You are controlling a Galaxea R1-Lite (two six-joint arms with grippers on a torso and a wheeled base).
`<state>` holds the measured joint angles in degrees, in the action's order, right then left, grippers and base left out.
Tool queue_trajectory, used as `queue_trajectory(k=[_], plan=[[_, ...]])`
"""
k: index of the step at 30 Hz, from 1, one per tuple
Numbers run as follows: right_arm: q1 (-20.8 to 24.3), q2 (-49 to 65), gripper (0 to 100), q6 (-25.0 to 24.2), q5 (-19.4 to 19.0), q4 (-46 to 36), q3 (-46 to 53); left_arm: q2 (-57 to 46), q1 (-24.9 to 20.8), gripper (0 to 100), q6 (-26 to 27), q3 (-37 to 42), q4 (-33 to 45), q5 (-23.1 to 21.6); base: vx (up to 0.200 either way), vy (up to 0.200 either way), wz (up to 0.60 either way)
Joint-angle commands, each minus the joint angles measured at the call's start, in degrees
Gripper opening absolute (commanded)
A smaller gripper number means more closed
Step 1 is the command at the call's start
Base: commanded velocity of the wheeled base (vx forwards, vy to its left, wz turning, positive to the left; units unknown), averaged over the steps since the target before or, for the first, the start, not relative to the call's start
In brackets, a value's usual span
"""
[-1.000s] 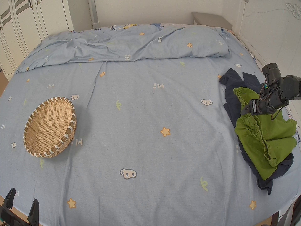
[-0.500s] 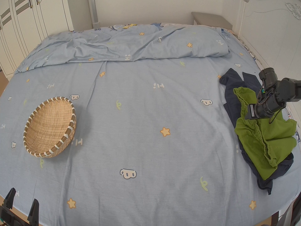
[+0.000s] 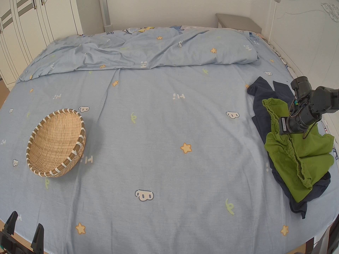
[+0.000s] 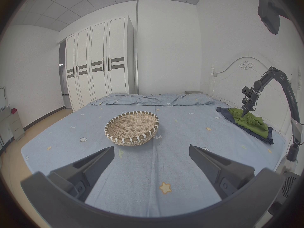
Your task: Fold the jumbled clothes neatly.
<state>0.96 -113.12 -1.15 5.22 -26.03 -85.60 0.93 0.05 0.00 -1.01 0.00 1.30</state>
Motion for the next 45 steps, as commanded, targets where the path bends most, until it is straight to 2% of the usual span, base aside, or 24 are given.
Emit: queue_trajectory(k=[1, 5, 7, 8, 9, 12, 15, 18, 21, 31, 33, 38, 42, 43, 45], plan=[[1.67, 2.81, 0, -2.37, -0.21, -5.79, -3.69, -0.31, 0.04, 100, 0.00, 1.01, 0.00, 0.01, 0.000, 0.000, 0.00], [6.16, 7.38, 0, -7.47, -4.07, -13.88, -9.58, -0.31, 0.04, 100, 0.00, 1.01, 0.00, 0.01, 0.000, 0.000, 0.00], [9.23, 9.23, 0, -11.07, -8.91, -19.68, -14.15, -0.31, 0.04, 100, 0.00, 1.01, 0.00, 0.01, 0.000, 0.000, 0.00], [9.23, 9.23, 0, -11.07, -8.91, -19.68, -14.15, -0.31, 0.04, 100, 0.00, 1.01, 0.00, 0.01, 0.000, 0.000, 0.00], [12.22, 10.90, 0, -13.36, -11.81, -24.95, -18.64, -0.31, 0.04, 100, 0.00, 1.01, 0.00, 0.01, 0.000, 0.000, 0.00], [17.05, 11.60, 0, -16.34, -14.18, -30.57, -24.70, -0.31, 0.04, 100, 0.00, 1.01, 0.00, 0.01, 0.000, 0.000, 0.00], [23.65, 11.60, 0, -20.74, -14.36, -32.77, -28.48, -0.31, 0.04, 100, 0.00, 1.01, 0.00, 0.01, 0.000, 0.000, 0.00], [30.59, 11.08, 0, -25.13, -14.27, -31.89, -28.99, -0.31, 0.04, 100, 0.00, 1.01, 0.00, 0.01, 0.000, 0.000, 0.00], [35.60, 10.46, 0, -27.59, -14.18, -30.31, -28.99, -0.31, 0.04, 100, 0.00, 1.01, 0.00, 0.01, 0.000, 0.000, 0.00], [50.54, -0.88, 0, -33.13, -12.78, -16.07, -28.99, -0.31, 0.04, 100, 0.00, 1.01, 0.00, 0.01, 0.000, 0.000, 0.00], [52.03, -3.25, 0, -33.31, -12.25, -15.72, -28.99, -0.31, 0.04, 100, 0.00, 1.01, 0.00, 0.01, 0.000, 0.000, 0.00], [52.56, -6.77, 0, -33.22, -9.61, -15.11, -28.99, -0.31, 0.04, 100, 0.00, 1.01, 0.00, 0.01, 0.000, 0.000, 0.00], [52.12, -7.38, 0, -32.96, -9.79, -15.11, -28.99, -0.31, 0.04, 100, 0.00, 1.01, 0.00, 0.01, 0.000, 0.000, 0.00], [51.95, -7.38, 100, -32.96, -9.88, -15.02, -28.99, -0.31, 0.04, 100, 0.00, 1.01, 0.00, 0.01, 0.000, 0.000, 0.00], [51.77, -7.38, 100, -33.22, -9.79, -15.02, -28.99, -0.31, 0.04, 100, 0.00, 1.01, 0.00, 0.01, 0.000, 0.000, 0.00]])
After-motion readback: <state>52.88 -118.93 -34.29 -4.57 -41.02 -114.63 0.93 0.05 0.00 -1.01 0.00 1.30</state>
